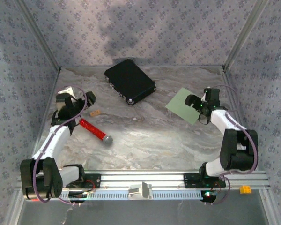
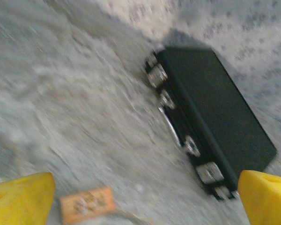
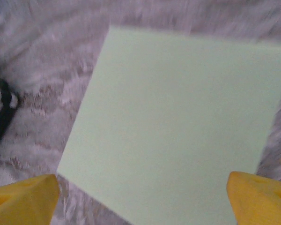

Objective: Fold a paper plane with a square sheet of paper (pick it up from the middle)
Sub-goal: Move the square sheet of paper to the center of the table.

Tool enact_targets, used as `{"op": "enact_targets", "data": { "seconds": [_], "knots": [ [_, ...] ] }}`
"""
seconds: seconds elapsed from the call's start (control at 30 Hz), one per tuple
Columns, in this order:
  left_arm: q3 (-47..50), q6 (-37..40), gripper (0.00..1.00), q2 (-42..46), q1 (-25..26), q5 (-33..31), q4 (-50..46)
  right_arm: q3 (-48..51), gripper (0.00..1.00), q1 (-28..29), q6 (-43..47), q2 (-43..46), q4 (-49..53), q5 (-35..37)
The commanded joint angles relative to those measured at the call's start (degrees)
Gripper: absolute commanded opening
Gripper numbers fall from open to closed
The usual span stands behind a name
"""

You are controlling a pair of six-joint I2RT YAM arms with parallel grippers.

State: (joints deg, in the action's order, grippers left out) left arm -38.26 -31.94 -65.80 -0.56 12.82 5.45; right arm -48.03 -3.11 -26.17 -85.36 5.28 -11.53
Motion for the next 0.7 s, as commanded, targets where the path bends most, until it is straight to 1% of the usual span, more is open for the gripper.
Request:
{"op": "enact_targets", "data": {
  "seconds": [0.0,0.1,0.17,0.27,0.4,0.53,0.67],
  "knots": [
    [1.08,-6.11,1.0,1.49,4.81,7.24,-2.19,-4.31,0.9,0.44,-4.88,-4.3,4.09,-8.53],
    [0.82,-5.68,1.0,2.61,10.39,5.04,-4.32,-6.49,0.9,0.73,-5.08,-8.41,4.6,-9.96],
    [1.13,-5.53,1.0,3.27,13.49,3.24,-5.35,-7.95,0.87,0.91,-4.85,-10.88,5.35,-10.92],
    [1.35,-5.27,1.0,4.48,16.89,1.22,-6.81,-9.54,0.87,1.12,-4.29,-14.09,8.17,-9.69],
    [2.16,-5.91,1.0,6.29,18.87,-0.15,-8.51,-10.25,0.8,1.65,-2.4,-17.06,12.31,-10.96],
    [3.02,-5.74,1.0,8.56,19.28,-1.02,-9.76,-8.23,0.78,3.78,-1.16,-16.71,15.24,-10.26],
    [1.44,-1.17,1.0,11.82,18.91,-7.39,-17.01,-3.42,0.77,7.37,-1.86,-13.19,15.94,-9.54]
  ]
}}
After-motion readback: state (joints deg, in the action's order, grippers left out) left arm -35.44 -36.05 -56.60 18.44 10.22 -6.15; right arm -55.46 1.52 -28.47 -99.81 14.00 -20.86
